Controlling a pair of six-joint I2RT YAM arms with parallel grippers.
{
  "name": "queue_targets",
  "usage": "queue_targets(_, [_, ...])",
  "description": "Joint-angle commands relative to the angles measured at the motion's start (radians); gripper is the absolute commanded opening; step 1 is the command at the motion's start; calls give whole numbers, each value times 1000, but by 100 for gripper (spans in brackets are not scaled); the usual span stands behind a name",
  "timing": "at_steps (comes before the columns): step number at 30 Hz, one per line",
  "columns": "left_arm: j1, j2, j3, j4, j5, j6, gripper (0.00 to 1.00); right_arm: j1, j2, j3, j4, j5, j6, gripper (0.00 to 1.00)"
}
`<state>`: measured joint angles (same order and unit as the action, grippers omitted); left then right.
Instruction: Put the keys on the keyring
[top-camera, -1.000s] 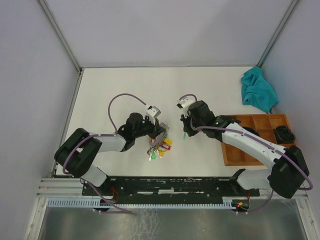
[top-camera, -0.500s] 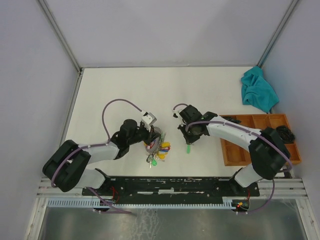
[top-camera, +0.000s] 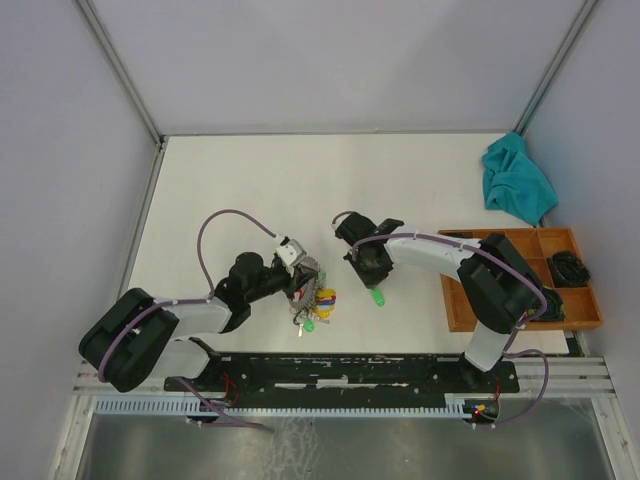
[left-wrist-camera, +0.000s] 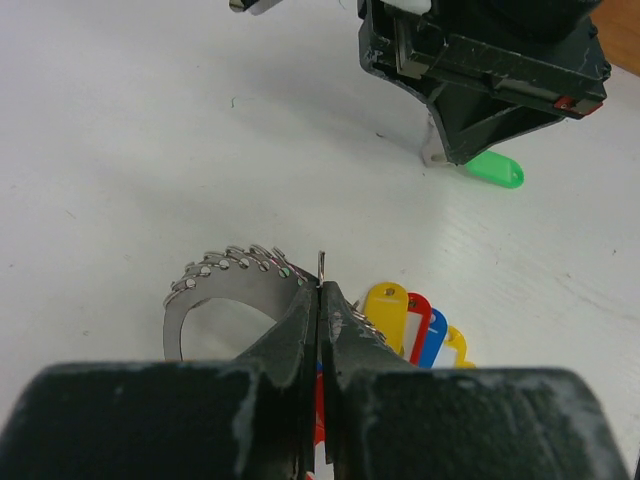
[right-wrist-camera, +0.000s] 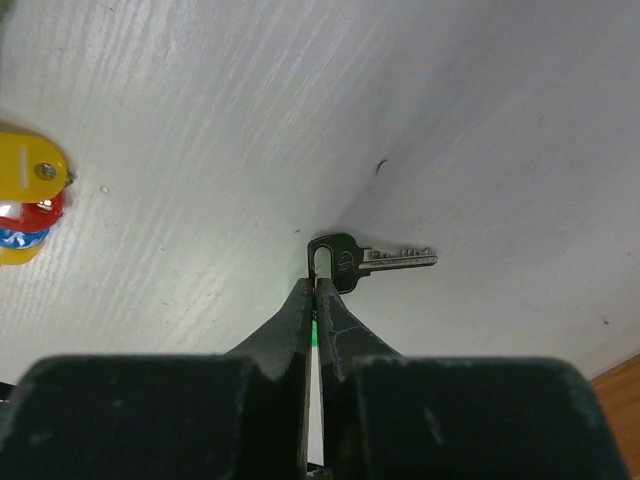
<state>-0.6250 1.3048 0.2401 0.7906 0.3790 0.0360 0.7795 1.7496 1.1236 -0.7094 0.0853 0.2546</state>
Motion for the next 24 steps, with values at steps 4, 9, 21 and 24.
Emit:
queue_targets(4, [-4,5,-2,139,19,36,3,10,-27,46,-37,32,32,15])
queue_targets(9, [-4,8,11,116,29,30,3,9,-38,56,-58,29,34,20])
queue_targets(21, [-3,14,17,101,29,28,3,9,20,78,-60,10,65,24])
queue_targets(24, [-4,19,18,102,32,26,3,9,33,80,-62,11,72,23])
